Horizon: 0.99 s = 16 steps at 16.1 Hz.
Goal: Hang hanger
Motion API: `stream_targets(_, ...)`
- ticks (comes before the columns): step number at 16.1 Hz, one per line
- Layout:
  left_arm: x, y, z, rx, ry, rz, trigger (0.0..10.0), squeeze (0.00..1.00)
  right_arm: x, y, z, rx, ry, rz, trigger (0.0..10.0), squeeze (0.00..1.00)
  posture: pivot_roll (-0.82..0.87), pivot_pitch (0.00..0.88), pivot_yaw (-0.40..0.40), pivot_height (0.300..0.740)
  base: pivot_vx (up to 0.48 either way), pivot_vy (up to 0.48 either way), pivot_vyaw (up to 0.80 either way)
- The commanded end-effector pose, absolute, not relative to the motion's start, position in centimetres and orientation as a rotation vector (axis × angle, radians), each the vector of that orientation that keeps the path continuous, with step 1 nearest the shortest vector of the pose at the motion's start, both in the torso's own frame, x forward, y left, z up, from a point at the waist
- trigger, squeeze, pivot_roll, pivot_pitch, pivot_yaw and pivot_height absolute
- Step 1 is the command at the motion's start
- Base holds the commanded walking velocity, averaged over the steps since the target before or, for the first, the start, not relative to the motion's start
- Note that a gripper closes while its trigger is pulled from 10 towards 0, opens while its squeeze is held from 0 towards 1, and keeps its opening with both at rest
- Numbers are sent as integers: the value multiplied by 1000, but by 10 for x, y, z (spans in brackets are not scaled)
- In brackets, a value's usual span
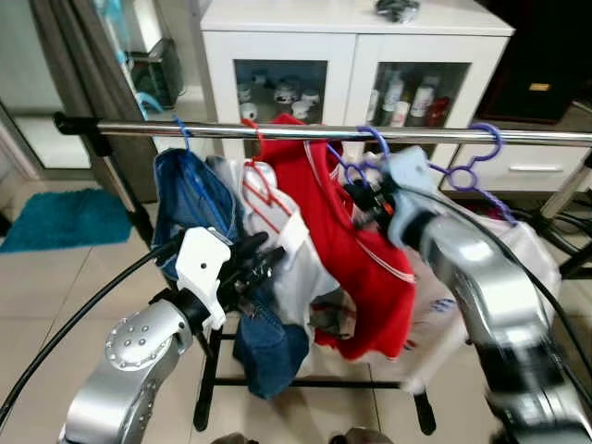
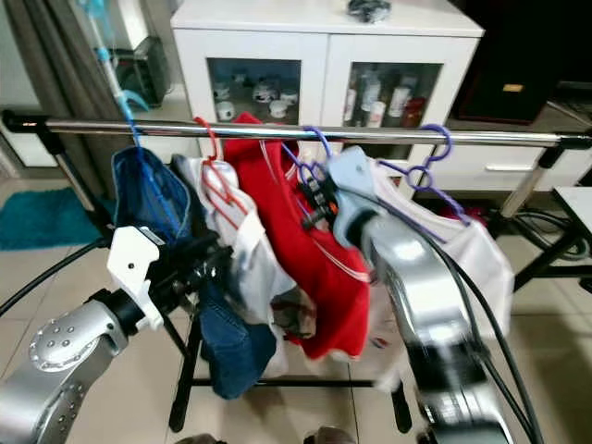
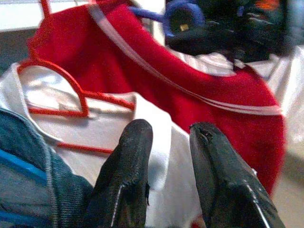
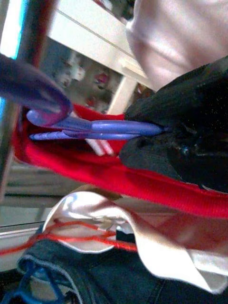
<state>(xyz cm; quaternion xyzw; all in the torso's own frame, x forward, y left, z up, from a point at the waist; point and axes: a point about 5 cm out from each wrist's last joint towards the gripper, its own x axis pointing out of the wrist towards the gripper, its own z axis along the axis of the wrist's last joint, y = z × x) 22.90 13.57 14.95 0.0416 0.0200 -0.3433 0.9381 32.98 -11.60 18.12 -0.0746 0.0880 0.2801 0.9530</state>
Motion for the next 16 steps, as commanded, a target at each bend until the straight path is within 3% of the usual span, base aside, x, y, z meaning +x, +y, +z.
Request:
stream_targets(1,226,132,155,97,33,-747,10000,0,340,-115,182,-174,218,545,10000,0,-112,65,21,740,0,0,0)
stream_targets(3,224,129,155,91,50,-792,10000,0,358,-111,184,-126,295,486,10000,0,-103,61,20,740,0,0,0)
stream_targets(6,222,130,155,85,70,-805,10000,0,358,-114,170,-170,419,470,10000,16,-99,65,24,740,0,0,0)
stream_targets(7,222,129,154,73,75,-804,10000,0,354,-117,168,-163,421,472,10000,1000,-101,67,27,740,0,0,0)
stream_targets(11,236,135,147,45,64,-583,10000,0,320,-123,197,85,167,624,10000,1000,-123,89,52,740,0,0,0)
stream_targets(12,243,144,151,38,26,-455,10000,0,308,-124,205,112,114,663,10000,1000,-126,94,49,740,0,0,0)
stream_targets(15,242,148,152,14,24,-369,10000,0,286,-133,198,14,-6,634,10000,1000,-128,92,33,740,0,-430,0)
stream_targets(16,241,147,152,15,22,-370,10000,0,285,-134,192,20,32,600,10000,1000,-127,91,32,740,0,-480,0)
